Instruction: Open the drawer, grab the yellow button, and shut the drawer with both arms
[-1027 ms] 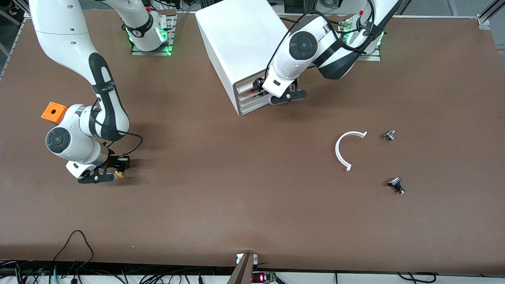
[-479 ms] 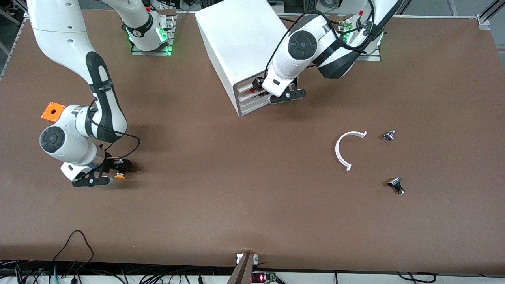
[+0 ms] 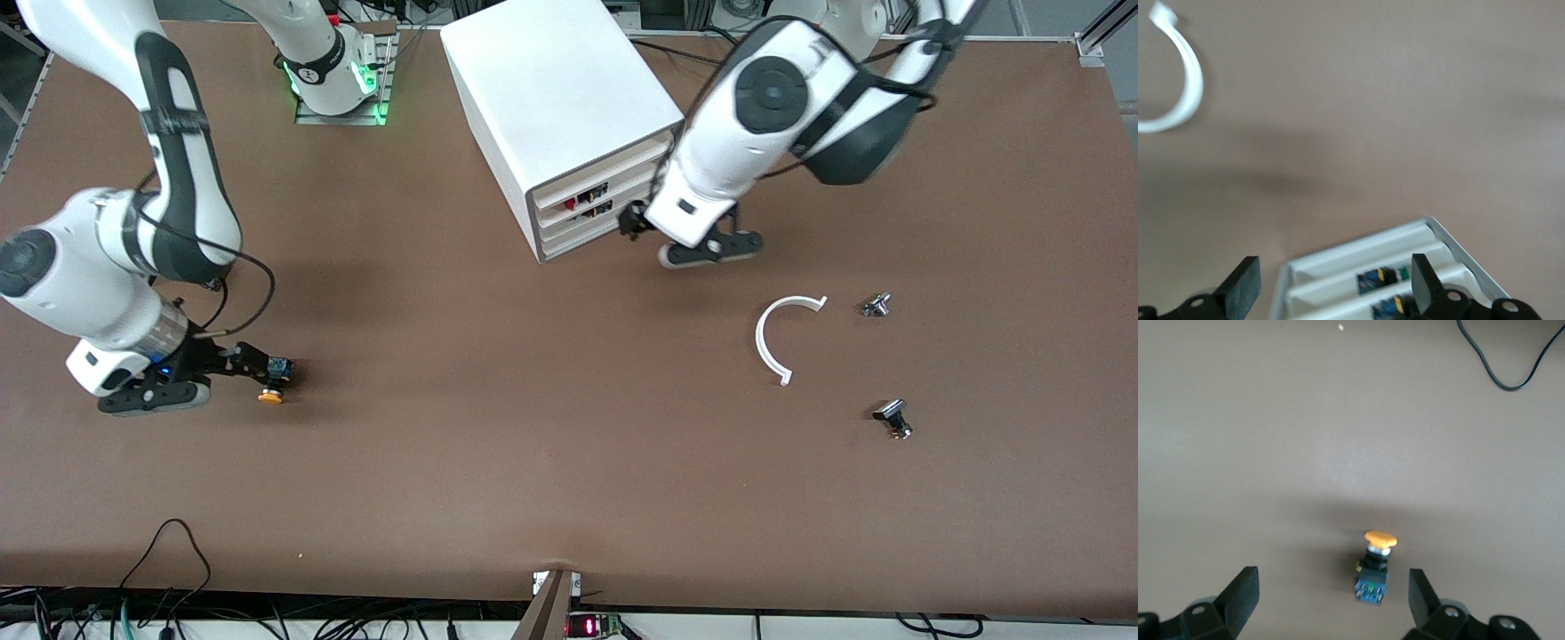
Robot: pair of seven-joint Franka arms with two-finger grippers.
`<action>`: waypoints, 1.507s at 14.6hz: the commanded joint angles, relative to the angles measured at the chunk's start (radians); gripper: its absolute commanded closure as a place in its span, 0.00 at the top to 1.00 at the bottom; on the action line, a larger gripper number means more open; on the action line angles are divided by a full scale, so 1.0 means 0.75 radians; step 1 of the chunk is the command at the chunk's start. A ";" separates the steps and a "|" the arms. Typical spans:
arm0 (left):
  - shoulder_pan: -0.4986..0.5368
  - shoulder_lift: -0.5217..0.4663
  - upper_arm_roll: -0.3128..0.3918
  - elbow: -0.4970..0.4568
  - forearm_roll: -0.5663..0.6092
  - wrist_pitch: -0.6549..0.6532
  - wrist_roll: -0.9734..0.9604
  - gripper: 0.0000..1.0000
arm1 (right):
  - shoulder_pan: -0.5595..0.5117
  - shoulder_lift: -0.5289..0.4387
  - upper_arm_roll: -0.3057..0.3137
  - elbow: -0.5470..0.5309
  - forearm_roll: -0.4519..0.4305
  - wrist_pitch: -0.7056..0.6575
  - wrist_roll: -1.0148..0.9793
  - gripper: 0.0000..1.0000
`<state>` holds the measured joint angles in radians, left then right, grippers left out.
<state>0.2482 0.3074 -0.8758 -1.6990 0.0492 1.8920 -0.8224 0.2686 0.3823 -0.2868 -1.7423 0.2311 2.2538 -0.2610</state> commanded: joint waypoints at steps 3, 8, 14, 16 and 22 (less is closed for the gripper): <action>0.190 0.003 -0.008 0.177 0.190 -0.201 0.425 0.99 | 0.020 -0.164 0.000 0.036 -0.040 -0.282 0.084 0.99; 0.266 0.001 -0.010 0.414 0.349 -0.532 0.722 0.99 | -0.135 -0.301 0.251 0.169 -0.220 -0.591 0.368 0.99; 0.259 -0.205 0.240 0.462 0.201 -0.680 0.994 0.99 | -0.313 -0.475 0.433 0.171 -0.283 -0.782 0.456 0.99; 0.057 -0.299 0.599 0.414 0.011 -0.674 1.067 0.99 | -0.362 -0.530 0.483 0.171 -0.286 -0.847 0.471 0.99; -0.243 -0.561 0.967 0.085 0.012 -0.422 1.148 0.99 | -0.403 -0.585 0.534 0.171 -0.288 -0.939 0.528 0.99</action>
<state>0.1190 -0.0134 -0.2042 -1.4953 0.0719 1.5064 0.0293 -0.0097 -0.0491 0.0894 -1.6086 0.0286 1.5667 0.1194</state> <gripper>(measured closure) 0.004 0.004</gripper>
